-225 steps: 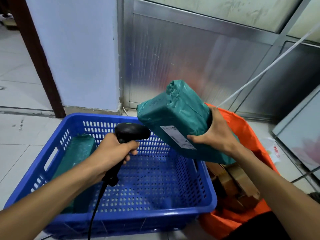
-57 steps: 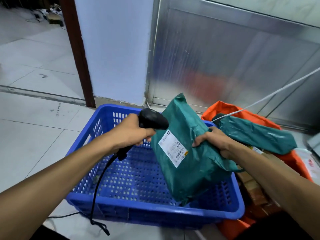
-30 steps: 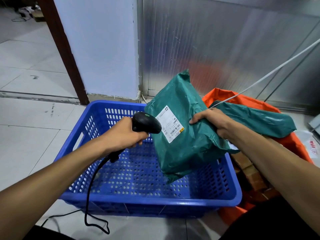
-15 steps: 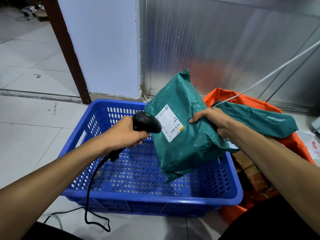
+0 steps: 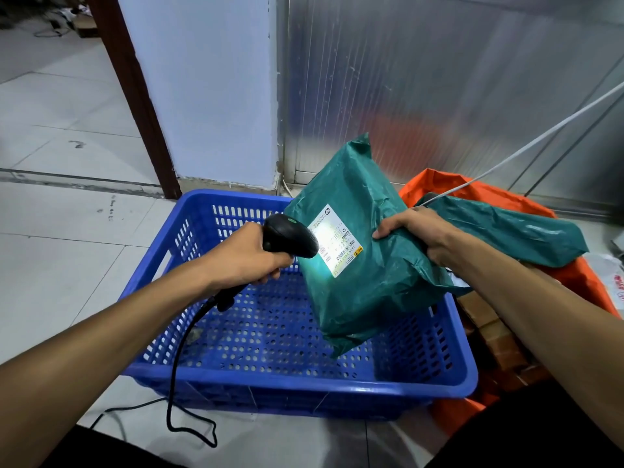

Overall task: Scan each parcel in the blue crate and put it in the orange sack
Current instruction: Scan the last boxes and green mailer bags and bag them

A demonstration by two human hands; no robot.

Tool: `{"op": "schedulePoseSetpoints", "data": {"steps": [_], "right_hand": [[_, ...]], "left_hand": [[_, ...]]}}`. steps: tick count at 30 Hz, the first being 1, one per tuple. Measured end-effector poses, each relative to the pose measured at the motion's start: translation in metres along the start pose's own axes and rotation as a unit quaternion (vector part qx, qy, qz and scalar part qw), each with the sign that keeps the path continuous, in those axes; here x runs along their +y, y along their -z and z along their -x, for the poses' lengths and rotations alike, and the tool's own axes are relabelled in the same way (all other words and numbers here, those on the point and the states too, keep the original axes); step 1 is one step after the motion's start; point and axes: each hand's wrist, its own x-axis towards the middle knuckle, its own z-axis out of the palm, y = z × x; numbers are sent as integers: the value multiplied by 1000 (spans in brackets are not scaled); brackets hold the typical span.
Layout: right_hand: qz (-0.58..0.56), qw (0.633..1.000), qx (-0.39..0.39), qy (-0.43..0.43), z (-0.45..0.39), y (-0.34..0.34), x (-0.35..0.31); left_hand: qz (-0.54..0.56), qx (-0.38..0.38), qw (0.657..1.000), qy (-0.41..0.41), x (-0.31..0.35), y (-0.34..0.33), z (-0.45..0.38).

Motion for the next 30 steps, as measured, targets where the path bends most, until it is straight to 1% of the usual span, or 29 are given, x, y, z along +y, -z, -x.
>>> {"op": "schedulePoseSetpoints", "data": {"steps": [24,30], "right_hand": [[37,999,17,-10,-4,1,5],[70,996,46,22,7,5,1]], "left_hand": [[-8,-8,1000,-4,1,2,1],[-6,-2,1000,-12,2,3,0]]}}
